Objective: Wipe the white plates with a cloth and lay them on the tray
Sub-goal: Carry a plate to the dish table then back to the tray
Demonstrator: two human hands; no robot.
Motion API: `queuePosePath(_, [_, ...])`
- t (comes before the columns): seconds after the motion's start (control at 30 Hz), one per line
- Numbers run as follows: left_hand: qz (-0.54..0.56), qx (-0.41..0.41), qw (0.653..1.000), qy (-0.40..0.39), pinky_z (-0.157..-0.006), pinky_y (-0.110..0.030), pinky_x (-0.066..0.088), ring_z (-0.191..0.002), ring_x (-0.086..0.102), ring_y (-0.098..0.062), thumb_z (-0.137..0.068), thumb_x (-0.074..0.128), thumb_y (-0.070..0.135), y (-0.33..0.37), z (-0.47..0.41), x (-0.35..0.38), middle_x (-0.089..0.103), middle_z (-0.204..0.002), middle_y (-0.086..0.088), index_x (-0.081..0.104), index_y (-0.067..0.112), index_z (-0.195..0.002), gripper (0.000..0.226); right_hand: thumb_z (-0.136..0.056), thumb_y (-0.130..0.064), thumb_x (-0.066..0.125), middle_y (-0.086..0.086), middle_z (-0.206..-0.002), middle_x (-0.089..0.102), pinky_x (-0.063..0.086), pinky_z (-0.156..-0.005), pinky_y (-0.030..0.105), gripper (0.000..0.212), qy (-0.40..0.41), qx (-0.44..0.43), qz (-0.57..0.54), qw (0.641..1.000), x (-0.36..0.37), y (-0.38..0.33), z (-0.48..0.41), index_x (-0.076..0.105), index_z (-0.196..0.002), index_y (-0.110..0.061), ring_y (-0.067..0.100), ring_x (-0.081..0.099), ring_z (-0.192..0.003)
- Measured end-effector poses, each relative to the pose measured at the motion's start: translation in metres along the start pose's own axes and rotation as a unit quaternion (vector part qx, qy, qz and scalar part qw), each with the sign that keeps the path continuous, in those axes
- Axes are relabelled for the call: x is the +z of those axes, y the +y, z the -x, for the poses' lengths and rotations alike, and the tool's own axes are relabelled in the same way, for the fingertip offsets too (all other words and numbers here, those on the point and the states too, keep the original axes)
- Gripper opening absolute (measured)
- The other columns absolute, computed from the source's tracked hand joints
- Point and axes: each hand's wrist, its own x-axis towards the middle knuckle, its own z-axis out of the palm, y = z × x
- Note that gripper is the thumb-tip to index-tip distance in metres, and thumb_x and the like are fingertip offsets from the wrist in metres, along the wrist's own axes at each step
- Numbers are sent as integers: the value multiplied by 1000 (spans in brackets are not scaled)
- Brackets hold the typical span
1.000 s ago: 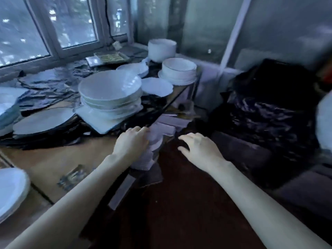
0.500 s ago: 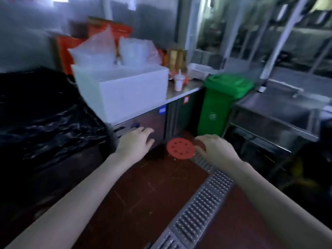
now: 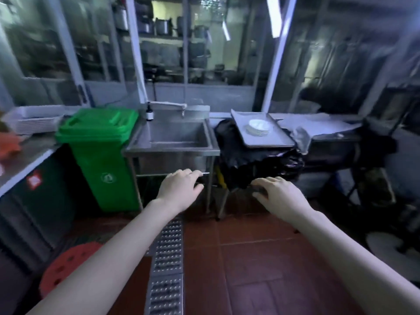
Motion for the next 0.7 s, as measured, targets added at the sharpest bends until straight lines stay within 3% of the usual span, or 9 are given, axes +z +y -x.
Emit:
queuePosePath(0.3, [48, 79, 996, -5, -101, -36, 40, -120, 51, -23, -98, 48, 40, 99, -207, 88, 55, -134, 2, 46, 29, -142, 46, -97, -45, 53, -6, -130, 64, 43, -101, 34, 45, 15, 74, 17, 997, 37, 163, -114, 54, -139, -30, 20, 53, -123])
queuePosePath(0.5, [60, 67, 996, -22, -102, -37, 41, -122, 51, -23, -99, 46, 41, 140, -339, 135, 53, -138, 2, 41, 29, -146, 48, -97, -37, 57, -3, -138, 59, 39, -104, 35, 50, 57, 71, -55, 994, 63, 257, -218, 49, -145, -26, 23, 50, -127])
queuePosePath(0.7, [55, 45, 997, -43, -100, -38, 42, -122, 51, -23, -100, 45, 42, 152, -458, 184, 53, -138, 1, 42, 29, -145, 47, -94, -32, 63, -1, -136, 61, 40, -105, 38, 49, 45, 54, -86, 994, 96, 329, -322, 54, -141, -22, 25, 52, -125])
